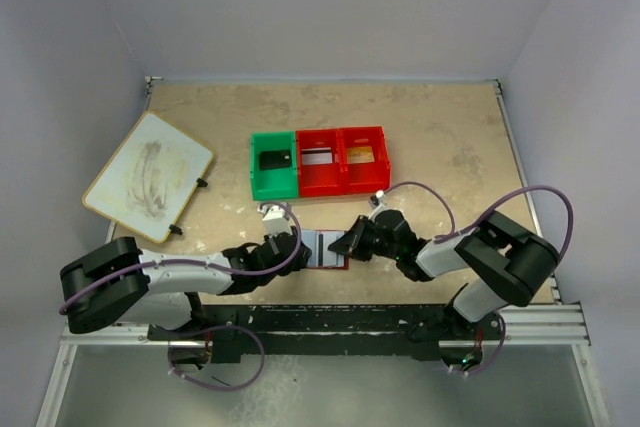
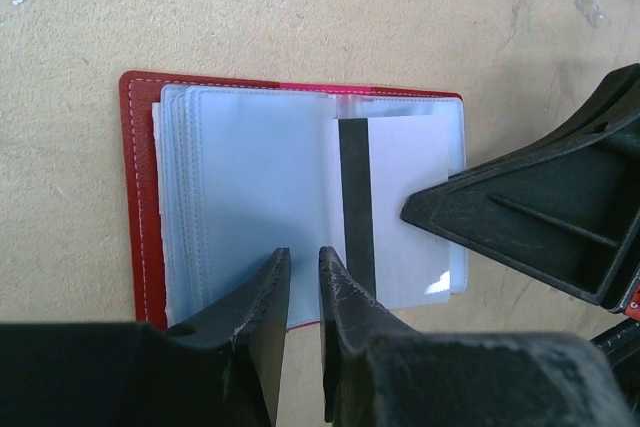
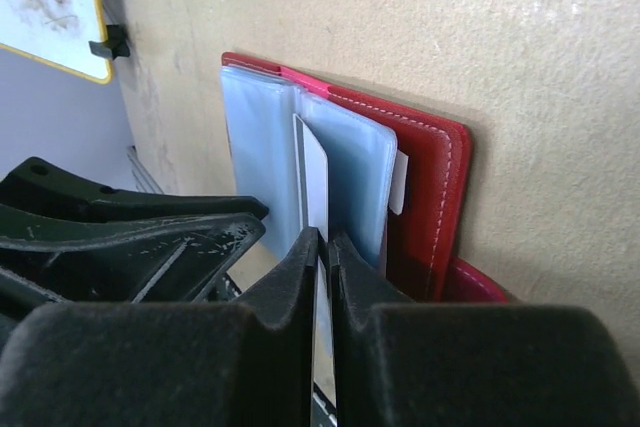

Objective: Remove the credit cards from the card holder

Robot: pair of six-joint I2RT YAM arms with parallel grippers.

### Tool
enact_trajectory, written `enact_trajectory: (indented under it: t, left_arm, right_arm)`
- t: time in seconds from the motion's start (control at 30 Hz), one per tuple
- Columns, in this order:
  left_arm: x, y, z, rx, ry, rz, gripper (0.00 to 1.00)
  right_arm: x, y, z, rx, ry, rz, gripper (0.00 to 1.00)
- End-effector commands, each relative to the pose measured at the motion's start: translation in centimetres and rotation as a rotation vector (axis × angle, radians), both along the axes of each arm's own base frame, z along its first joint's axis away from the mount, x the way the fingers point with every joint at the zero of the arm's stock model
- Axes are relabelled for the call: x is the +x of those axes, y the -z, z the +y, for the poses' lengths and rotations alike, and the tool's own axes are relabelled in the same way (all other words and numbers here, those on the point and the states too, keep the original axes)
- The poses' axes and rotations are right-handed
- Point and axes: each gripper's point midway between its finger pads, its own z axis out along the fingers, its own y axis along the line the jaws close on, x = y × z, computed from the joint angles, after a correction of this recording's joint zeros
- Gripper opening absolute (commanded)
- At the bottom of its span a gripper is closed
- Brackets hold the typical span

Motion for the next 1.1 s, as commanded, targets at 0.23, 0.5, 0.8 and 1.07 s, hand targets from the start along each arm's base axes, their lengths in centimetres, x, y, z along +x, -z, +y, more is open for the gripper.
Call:
enact_trajectory:
  t: [0.23,0.5,0.8,1.07]
  left_arm:
    - [0.0,0.4,1.0,0.057,-0.011,0.001,0.15]
    - [0.8,-3.9,1.1,0.041,-0.009,-0.081,0.42]
    - [5.6,-10.8,6.0,0.151,-0.157,-0.164,0.69]
    - [8.9,-17.3,14.0,0.498,-0.351,-0.153,0.74]
  right_arm:
    - [0.6,-2.5,-1.2,-0.010,0.060,-0.064,0.00]
    - [2.6,-8.4,-3.2,-0.065,0.089,-0.358,0.00]
    - [3.9,-16.7,-6.2,-0.126,0.136,-0.787,0.00]
    - [5.3,-20.0,-7.4,-0.264,0.148,-0.970,0.00]
